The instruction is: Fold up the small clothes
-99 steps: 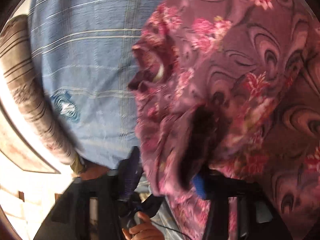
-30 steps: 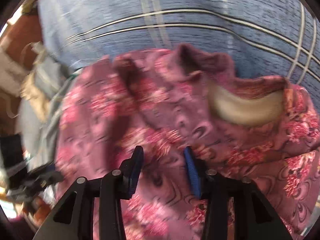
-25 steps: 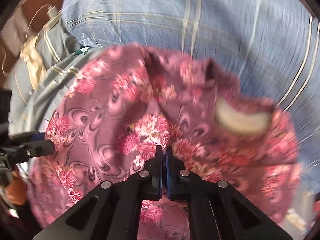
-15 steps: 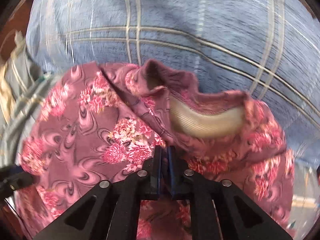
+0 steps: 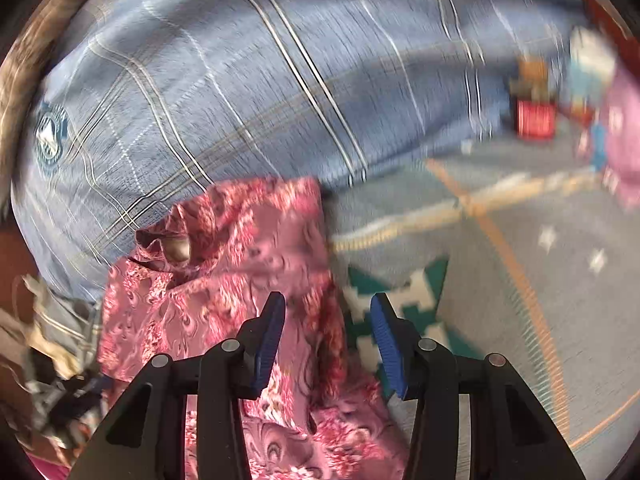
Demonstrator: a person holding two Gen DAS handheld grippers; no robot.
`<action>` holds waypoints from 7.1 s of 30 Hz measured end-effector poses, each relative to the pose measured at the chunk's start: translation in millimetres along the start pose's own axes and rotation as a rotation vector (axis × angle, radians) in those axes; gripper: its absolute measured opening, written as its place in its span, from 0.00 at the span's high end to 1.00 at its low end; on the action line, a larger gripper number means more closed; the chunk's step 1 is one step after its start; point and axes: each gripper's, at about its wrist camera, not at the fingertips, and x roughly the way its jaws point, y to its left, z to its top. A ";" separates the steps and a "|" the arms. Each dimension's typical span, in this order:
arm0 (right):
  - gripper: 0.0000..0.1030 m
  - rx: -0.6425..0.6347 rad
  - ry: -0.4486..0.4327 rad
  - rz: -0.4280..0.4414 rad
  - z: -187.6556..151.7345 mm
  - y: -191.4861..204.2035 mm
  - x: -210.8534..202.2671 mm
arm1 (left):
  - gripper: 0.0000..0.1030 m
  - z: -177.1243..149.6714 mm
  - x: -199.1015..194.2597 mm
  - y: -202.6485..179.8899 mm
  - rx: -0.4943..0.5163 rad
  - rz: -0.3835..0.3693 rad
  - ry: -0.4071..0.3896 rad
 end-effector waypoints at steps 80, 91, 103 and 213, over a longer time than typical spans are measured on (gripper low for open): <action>0.62 0.064 0.001 0.102 -206.8 -95.8 -160.6 | 0.49 -139.1 -142.7 5.6 0.165 0.282 0.364; 0.61 0.113 0.078 0.159 -239.0 -107.3 -148.2 | 0.28 -175.9 -151.0 25.8 0.091 0.214 0.404; 0.93 -0.058 0.108 0.243 -254.8 -72.4 -152.3 | 0.15 -175.3 -152.8 37.8 -0.044 0.075 0.390; 0.95 0.378 -0.009 0.944 -113.9 -25.0 -98.2 | 0.94 -38.3 -128.4 -15.8 -0.121 -0.408 0.104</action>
